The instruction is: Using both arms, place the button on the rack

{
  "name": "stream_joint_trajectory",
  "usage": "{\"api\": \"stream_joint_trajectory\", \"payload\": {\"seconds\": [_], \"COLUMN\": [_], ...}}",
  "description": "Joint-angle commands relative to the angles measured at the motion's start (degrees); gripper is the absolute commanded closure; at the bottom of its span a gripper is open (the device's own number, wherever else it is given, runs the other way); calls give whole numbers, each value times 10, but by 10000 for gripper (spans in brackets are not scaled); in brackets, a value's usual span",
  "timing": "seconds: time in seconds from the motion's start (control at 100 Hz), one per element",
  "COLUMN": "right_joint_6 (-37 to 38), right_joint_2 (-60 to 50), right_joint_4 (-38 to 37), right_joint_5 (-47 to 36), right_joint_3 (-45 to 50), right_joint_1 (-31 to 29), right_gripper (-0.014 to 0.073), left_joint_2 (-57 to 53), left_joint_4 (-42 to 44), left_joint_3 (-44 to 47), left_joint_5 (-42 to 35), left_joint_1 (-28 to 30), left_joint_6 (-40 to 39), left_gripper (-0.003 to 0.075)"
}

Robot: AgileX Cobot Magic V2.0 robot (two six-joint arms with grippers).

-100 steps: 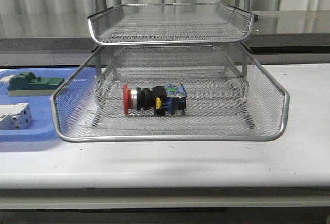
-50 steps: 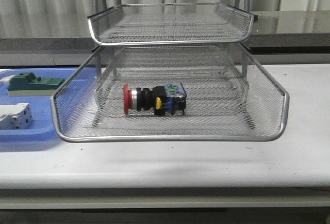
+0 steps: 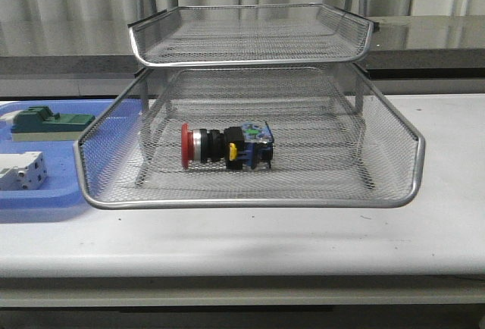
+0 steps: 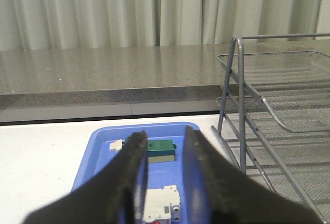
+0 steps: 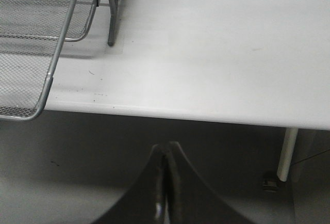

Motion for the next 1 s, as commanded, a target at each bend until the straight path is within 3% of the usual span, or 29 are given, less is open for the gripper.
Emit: {"api": "stream_joint_trajectory", "payload": {"seconds": [0.0, 0.53, 0.76, 0.83, 0.99], "right_joint_6": [-2, -2, -3, -31, -172], "right_joint_2": [2, 2, 28, 55, 135], "right_joint_4": [-2, 3, 97, 131, 220], "right_joint_5": [-34, -46, -66, -54, -34], "right_joint_3": [-19, -19, -19, -19, -19], "right_joint_1": [-1, -1, -1, -1, -1], "right_gripper": [662, 662, 662, 662, 662], "left_joint_2": [6, 6, 6, 6, 6], "left_joint_4": [-9, -9, -9, -9, -9], "left_joint_3": [-15, -15, -15, -15, -15], "left_joint_5": [-43, -43, -43, -43, -43], "left_joint_1": [2, 2, 2, 2, 2], "left_joint_6": [-5, -5, -5, -5, -5], "left_gripper": [735, 741, 741, 741, 741]}}
